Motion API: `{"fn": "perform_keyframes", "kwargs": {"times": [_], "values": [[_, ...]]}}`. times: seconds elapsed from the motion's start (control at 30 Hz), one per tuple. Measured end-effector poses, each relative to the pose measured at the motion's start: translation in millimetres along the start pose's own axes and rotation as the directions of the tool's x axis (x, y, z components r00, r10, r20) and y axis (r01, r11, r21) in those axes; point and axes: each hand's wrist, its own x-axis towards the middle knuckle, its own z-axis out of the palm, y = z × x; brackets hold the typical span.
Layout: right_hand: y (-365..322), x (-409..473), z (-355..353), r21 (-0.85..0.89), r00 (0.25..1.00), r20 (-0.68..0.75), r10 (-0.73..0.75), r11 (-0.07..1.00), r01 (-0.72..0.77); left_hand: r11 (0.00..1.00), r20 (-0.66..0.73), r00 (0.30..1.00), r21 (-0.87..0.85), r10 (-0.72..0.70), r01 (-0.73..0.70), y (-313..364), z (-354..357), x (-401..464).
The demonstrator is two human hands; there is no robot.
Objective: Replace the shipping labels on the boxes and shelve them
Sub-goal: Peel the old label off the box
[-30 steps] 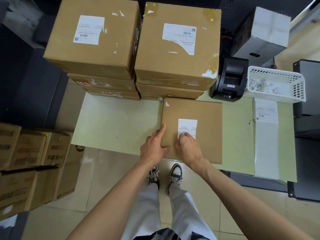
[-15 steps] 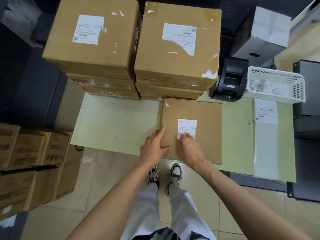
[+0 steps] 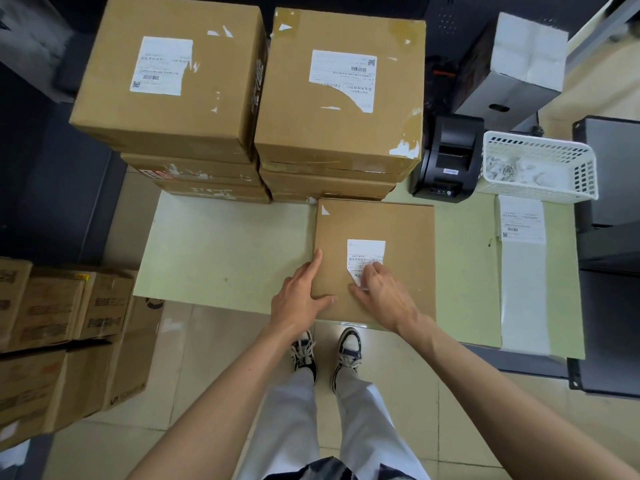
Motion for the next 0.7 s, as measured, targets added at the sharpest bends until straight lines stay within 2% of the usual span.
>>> {"fn": "perform_keyframes", "kwargs": {"times": [0.27,0.5,0.7], "values": [[9.4,8.5,-8.3,-0.012,0.984,0.022,-0.177,0.984,0.177,1.0,0.01,1.0,0.0,-0.013,0.013,-1.7,0.0,1.2],[27.8,13.1,-22.0,-0.044,0.986,-0.027,-0.167,0.985,0.165,1.0,-0.003,1.0,0.001,-0.02,0.02,1.1,0.8,0.2],[34.9,17.8,-26.4,-0.088,0.97,-0.018,-0.242,0.967,0.24,1.0,0.003,1.0,0.015,-0.022,0.022,1.6,-0.6,-0.4]]}}
